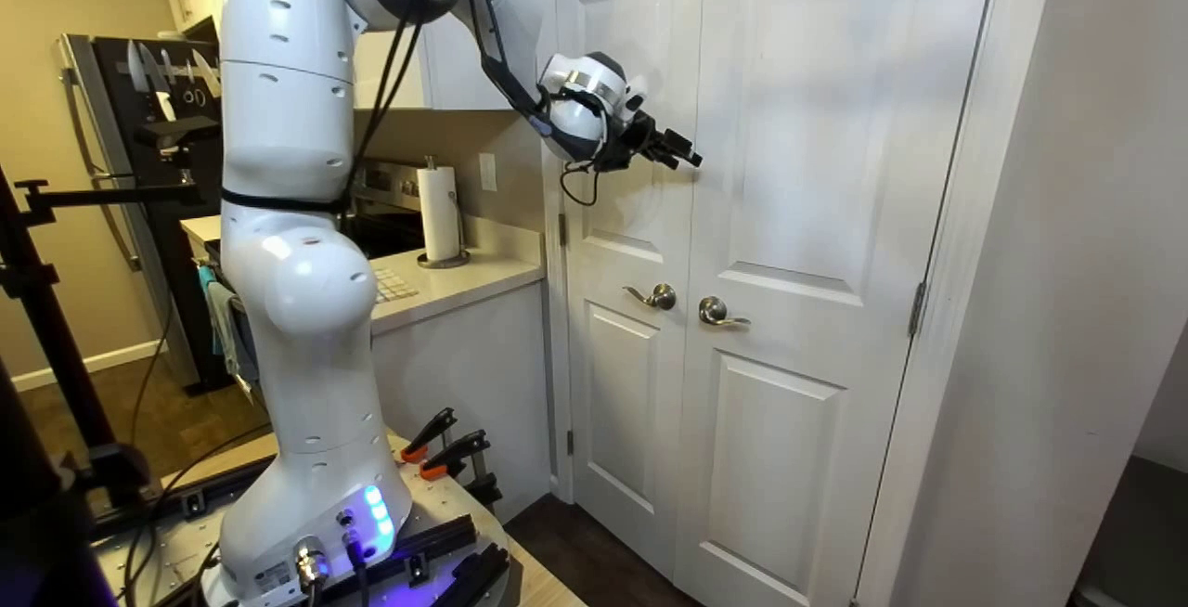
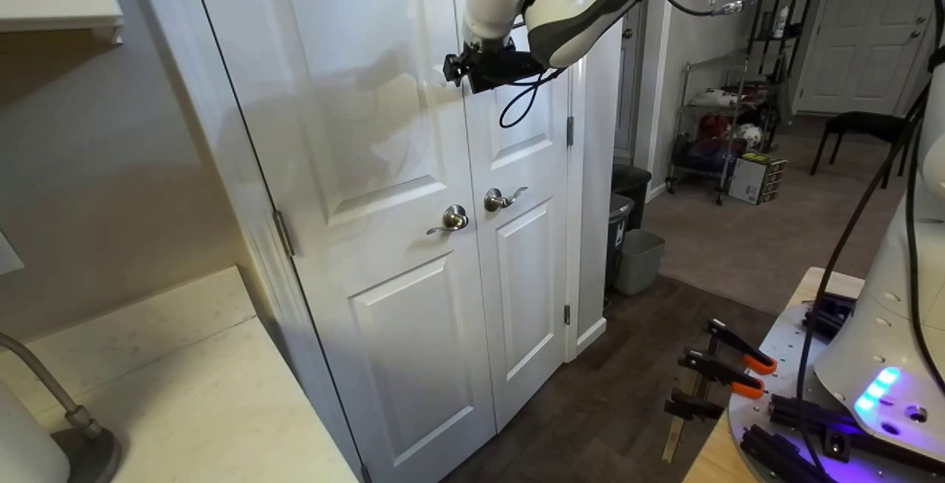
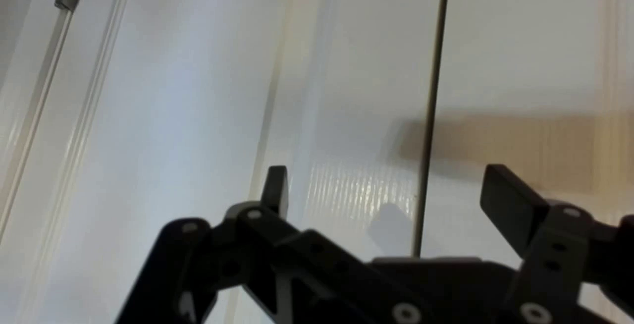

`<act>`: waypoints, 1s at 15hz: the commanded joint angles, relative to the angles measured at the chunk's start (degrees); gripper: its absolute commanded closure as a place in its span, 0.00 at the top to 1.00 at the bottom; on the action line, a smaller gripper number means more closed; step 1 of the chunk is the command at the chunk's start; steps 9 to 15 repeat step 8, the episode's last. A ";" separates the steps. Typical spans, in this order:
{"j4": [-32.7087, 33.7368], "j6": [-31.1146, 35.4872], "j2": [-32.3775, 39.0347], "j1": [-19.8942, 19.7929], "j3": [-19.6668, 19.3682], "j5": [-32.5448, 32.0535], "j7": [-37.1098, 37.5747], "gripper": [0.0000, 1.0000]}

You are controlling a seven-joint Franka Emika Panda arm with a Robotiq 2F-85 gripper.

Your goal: Close the cabinet door

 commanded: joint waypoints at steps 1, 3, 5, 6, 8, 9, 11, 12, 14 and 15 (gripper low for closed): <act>-7.62 0.80 -7.50 2.70 -1.66 7.95 -4.01 1.00; -10.00 0.83 -9.92 4.02 -1.77 11.73 -5.49 1.00; -11.67 0.83 -11.59 5.13 -1.82 14.37 -6.20 1.00; -12.27 1.29 -12.19 5.57 -1.82 15.27 -6.32 1.00; -13.24 2.88 -12.87 6.23 -1.86 17.19 -6.86 1.00; -13.24 2.88 -12.87 6.23 -1.86 17.19 -6.86 1.00; -13.24 2.88 -12.87 6.23 -1.86 17.19 -6.86 1.00; -13.24 2.88 -12.87 6.23 -1.86 17.19 -6.86 1.00; -13.24 2.88 -12.87 6.23 -1.86 17.19 -6.86 1.00; -13.24 2.88 -12.87 6.23 -1.86 17.19 -6.86 1.00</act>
